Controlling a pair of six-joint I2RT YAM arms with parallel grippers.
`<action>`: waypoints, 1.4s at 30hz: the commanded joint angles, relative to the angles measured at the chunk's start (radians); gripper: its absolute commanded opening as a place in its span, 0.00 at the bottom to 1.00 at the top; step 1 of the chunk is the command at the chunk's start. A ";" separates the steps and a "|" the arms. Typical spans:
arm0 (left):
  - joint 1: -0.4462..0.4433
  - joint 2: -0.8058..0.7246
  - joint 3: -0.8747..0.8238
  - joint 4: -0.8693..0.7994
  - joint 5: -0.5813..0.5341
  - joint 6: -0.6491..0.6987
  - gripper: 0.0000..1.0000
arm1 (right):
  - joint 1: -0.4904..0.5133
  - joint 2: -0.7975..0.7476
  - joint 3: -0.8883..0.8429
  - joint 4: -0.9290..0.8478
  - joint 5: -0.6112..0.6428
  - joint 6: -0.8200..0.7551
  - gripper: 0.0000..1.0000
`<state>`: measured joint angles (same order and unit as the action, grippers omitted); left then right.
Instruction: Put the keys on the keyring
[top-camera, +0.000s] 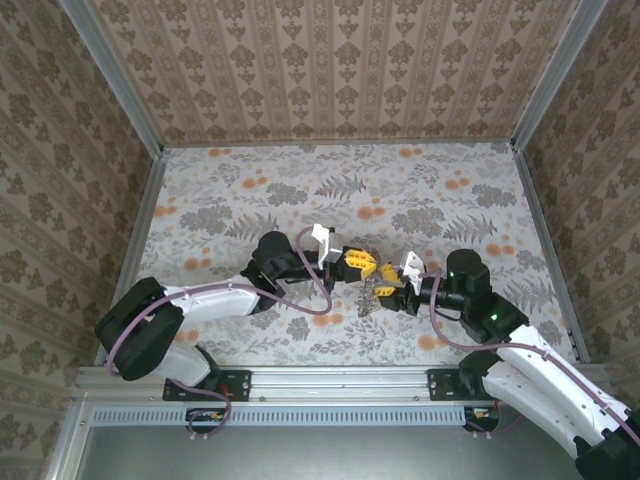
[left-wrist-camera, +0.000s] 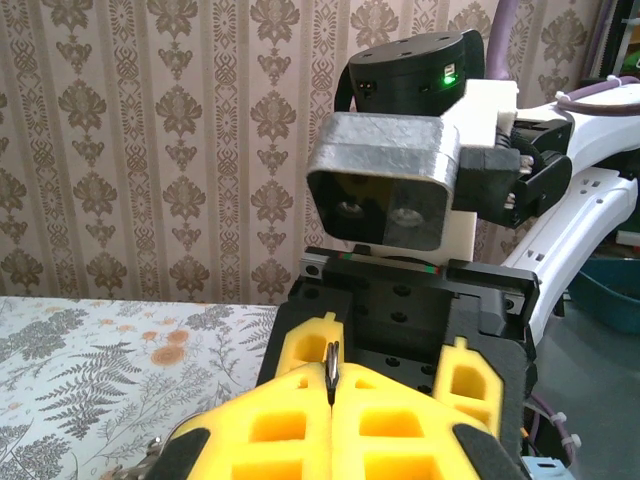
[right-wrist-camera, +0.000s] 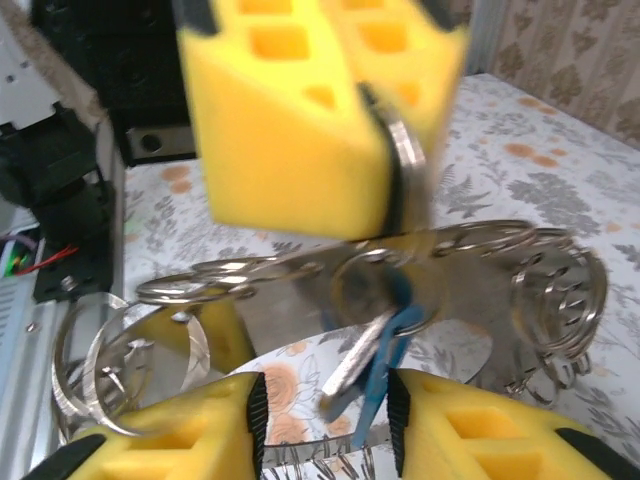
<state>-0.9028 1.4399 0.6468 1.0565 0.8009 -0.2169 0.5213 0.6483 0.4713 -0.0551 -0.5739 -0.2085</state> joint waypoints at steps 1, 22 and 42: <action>-0.008 0.003 0.034 0.082 0.016 -0.027 0.00 | 0.005 -0.013 -0.001 0.053 0.100 0.005 0.35; -0.016 -0.029 0.025 -0.106 0.011 0.078 0.00 | 0.003 0.046 0.295 -0.397 0.146 -0.249 0.00; -0.012 -0.095 0.018 -0.341 -0.146 0.171 0.20 | 0.052 0.314 0.744 -0.934 0.439 -0.697 0.00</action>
<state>-0.9291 1.3659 0.6712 0.7856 0.7006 -0.0502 0.5606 0.9470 1.1378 -0.9108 -0.2558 -0.7925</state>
